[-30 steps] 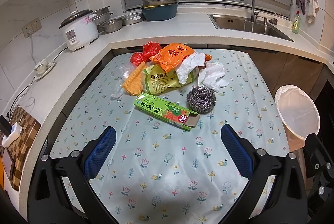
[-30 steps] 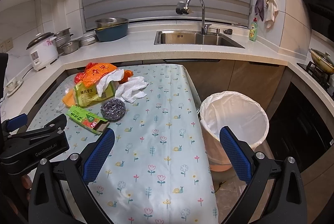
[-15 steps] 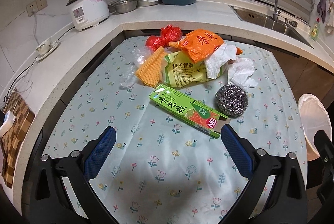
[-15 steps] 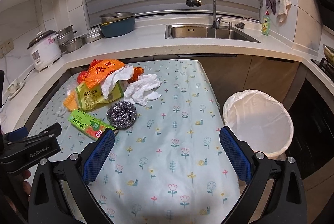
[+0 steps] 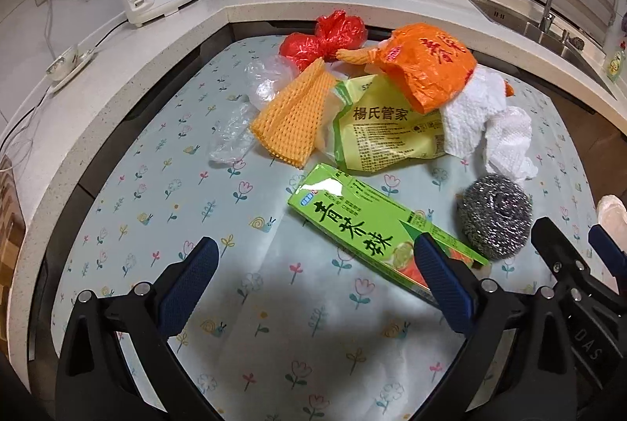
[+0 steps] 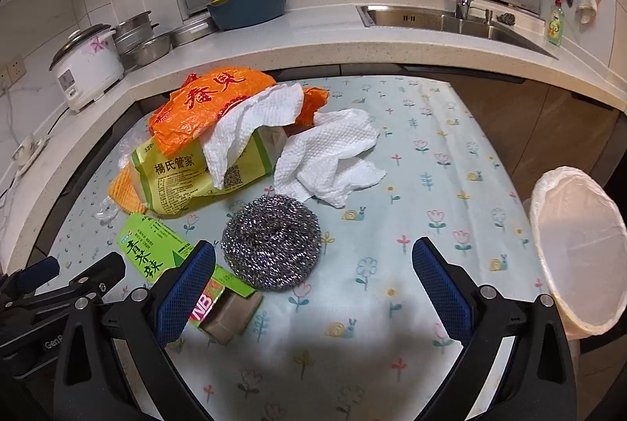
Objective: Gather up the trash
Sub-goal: 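Grasp the steel scouring ball with the right tool while the left tool grasps the green tea box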
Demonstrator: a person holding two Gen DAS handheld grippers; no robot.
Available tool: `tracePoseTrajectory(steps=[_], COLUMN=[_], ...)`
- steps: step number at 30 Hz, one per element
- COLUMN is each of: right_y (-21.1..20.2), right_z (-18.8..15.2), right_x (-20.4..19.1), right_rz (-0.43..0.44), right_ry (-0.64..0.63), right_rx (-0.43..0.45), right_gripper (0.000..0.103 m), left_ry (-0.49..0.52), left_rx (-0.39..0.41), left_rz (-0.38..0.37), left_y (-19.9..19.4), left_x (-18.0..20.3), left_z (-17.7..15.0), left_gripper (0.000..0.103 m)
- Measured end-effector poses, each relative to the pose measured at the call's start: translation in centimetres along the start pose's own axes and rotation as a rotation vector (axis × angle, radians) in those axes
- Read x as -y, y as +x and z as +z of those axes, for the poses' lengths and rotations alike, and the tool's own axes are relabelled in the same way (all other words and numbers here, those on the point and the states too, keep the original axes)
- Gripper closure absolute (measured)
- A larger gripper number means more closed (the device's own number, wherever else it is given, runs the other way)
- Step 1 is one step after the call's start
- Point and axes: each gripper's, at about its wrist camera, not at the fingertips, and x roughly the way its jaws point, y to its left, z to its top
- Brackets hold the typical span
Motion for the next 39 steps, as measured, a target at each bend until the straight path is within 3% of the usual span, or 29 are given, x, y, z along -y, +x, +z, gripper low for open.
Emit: tracePoseTrajectory(steps=[10,15,20,26,35,39], right_y=[4.4,5.1,5.1,3.4,-0.4,-1.1], right_z=[0.3,0.5,0.4,0.1,0.2,0.1], right_x=[-1.7,-1.8,-2.4,-2.3,2.7,4.1], right_rz=[-0.035,0.003,0.089,0.105,0.023,-0.001], right_ry=[-0.039,-0.031,-0.035,-0.044,0.041,0.057], right_rx=[-0.056,-0.072,-0.09,-0.055,0.009,0.017], right_gripper=[0.007,0.008,0.036,0.055,0.059,0.059], left_ry=[-0.029,-0.046,-0.046,-0.039,-0.025,-0.054], left_rx=[-0.015,-0.026,-0.029,-0.036,-0.095,-0.132], left_rz=[-0.02,-0.018,-0.016,-0.029,-0.11,-0.111], left_y=[2.9,3.6,3.9,3.9,4.5,5.5], left_x=[-1.0,-1.4,-1.4,-0.8,2.2,3.4], left_z=[1.3,1.6,1.7,1.4,0.7,0.5], left_gripper=[0.008,0.008,0.008,0.008,0.007,0.007])
